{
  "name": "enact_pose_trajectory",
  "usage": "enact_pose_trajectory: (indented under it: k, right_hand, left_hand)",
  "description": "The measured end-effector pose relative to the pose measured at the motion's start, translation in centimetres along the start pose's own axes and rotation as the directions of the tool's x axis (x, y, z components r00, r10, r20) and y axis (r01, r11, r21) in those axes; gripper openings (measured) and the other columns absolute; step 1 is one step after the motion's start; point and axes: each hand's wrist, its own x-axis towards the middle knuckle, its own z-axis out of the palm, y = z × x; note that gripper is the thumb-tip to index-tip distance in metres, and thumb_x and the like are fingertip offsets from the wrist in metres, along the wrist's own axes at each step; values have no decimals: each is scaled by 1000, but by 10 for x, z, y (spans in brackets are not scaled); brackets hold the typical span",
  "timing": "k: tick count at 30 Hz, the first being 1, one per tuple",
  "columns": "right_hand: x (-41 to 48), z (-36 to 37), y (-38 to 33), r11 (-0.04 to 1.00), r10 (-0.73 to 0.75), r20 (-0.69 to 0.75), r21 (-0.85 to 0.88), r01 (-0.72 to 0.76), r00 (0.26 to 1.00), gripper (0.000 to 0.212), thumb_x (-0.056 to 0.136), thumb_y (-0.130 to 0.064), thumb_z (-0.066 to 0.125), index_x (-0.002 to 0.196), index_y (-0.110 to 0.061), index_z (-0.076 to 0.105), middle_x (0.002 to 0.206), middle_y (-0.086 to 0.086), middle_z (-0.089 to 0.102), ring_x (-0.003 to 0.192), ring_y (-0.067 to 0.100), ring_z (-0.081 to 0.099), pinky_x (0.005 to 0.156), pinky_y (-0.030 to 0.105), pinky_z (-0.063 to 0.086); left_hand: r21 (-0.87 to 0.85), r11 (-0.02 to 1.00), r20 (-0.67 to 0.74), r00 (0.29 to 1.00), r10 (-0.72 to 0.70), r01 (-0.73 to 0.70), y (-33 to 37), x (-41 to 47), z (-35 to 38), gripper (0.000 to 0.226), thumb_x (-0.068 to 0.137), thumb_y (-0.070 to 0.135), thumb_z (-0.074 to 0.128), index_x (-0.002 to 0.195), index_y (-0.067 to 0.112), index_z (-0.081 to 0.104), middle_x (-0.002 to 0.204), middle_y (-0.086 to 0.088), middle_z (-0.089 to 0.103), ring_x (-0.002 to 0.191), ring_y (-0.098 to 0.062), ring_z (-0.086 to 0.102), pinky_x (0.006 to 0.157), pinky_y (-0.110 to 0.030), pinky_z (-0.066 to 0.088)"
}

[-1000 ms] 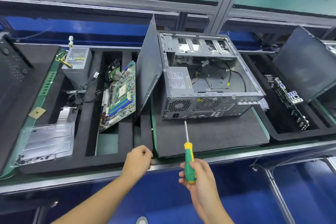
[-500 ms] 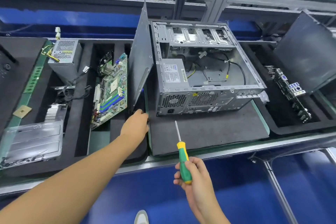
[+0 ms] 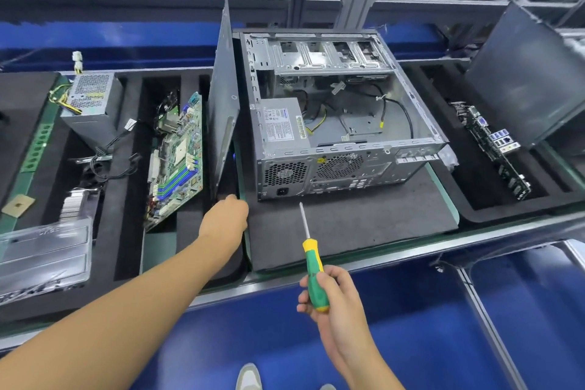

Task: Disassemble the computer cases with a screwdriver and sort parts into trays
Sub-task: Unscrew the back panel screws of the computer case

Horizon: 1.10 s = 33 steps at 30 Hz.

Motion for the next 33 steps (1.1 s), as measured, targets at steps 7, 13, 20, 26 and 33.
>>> enact_pose_trajectory:
  k: [7,13,20,26,33]
  right_hand:
    - [8,-18,-17,992,-40,-36,118,44,999,21,102,-3,48,117,-4,63,89,17,69,69,26,61,62,36,54]
    - [31,-75,-76,987,-98,-98,115,109,990,30,88,-3,47,115,-3,60,86,12,69,74,28,63,62,38,51]
    - [75,-192,-174,950,-248,-226,-245,192,942,20,76,-23,58,95,-16,58,70,-4,61,63,15,59,64,33,53]
    - [103,-265,-219,932,-337,-243,-226,284,910,15,76,-29,57,88,-20,57,72,-1,59,60,17,54,56,26,50]
    - [114,-252,-218,934,-355,-232,-131,333,906,11,94,-26,51,94,-16,56,72,4,57,57,17,50,50,28,44]
  left_hand:
    - [-458,885,-97,994,45,-85,23,-6,-16,13,89,9,58,84,6,70,85,-5,71,82,-24,68,72,-32,54]
    - [-919,390,62,963,263,-47,156,11,-22,10,89,5,66,79,5,67,72,-3,76,72,-18,75,69,-29,60]
    - [-969,247,78,962,262,11,336,76,-36,14,83,-3,71,81,8,62,66,-8,72,63,-21,69,71,-40,59]
    - [-925,379,60,976,209,-24,450,126,-48,10,88,2,65,93,7,71,77,-8,73,61,-13,67,63,-27,58]
    - [-878,453,-14,954,299,-155,401,107,-65,12,92,12,63,91,24,67,79,4,75,69,-9,73,76,-40,61]
